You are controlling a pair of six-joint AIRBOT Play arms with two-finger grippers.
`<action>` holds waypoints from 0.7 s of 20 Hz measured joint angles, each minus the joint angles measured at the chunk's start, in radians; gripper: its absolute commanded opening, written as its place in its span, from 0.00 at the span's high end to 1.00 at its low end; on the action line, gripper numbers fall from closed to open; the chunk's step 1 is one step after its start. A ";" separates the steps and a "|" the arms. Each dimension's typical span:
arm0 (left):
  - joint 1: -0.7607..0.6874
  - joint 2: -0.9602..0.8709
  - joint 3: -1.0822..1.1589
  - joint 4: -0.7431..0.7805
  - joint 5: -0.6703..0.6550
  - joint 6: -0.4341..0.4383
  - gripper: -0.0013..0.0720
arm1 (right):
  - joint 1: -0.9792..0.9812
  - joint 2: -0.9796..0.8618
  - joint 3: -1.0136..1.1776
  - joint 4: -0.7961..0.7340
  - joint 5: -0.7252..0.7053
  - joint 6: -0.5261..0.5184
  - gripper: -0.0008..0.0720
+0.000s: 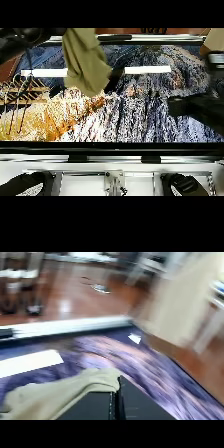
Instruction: Fold the shirts.
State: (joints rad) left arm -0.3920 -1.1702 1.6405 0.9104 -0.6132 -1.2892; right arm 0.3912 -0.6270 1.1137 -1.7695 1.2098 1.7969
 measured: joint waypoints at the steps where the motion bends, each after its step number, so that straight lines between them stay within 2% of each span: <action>1: -0.040 0.024 -0.010 0.022 -0.034 -0.024 0.91 | 0.000 0.048 0.000 -0.031 0.000 0.019 0.19; 4: -0.170 0.045 -0.092 0.055 -0.087 -0.114 0.91 | 0.000 0.148 0.000 -0.092 0.000 0.068 0.19; 6: -0.273 0.026 -0.178 0.067 -0.066 -0.167 0.89 | 0.000 0.179 0.000 -0.114 0.001 0.096 0.19; 7: -0.320 0.009 -0.219 0.071 -0.047 -0.183 0.65 | 0.000 0.186 0.000 -0.120 0.003 0.113 0.19; 8: -0.367 -0.012 -0.253 0.073 -0.027 -0.200 0.25 | 0.000 0.187 0.000 -0.124 0.004 0.128 0.19; 9: -0.400 -0.033 -0.277 0.073 -0.012 -0.217 0.04 | 0.000 0.186 0.000 -0.127 0.008 0.143 0.19; 12: -0.414 -0.066 -0.307 0.081 -0.034 -0.261 0.07 | 0.000 0.150 0.000 -0.126 0.042 0.164 0.19; 14: -0.347 -0.068 -0.297 0.136 -0.170 -0.274 0.08 | 0.000 0.103 0.000 -0.113 0.093 0.145 0.19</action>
State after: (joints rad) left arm -0.7387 -1.2377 1.3437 1.0462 -0.7834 -1.5635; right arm 0.3912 -0.5236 1.1141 -1.8820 1.3025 1.9415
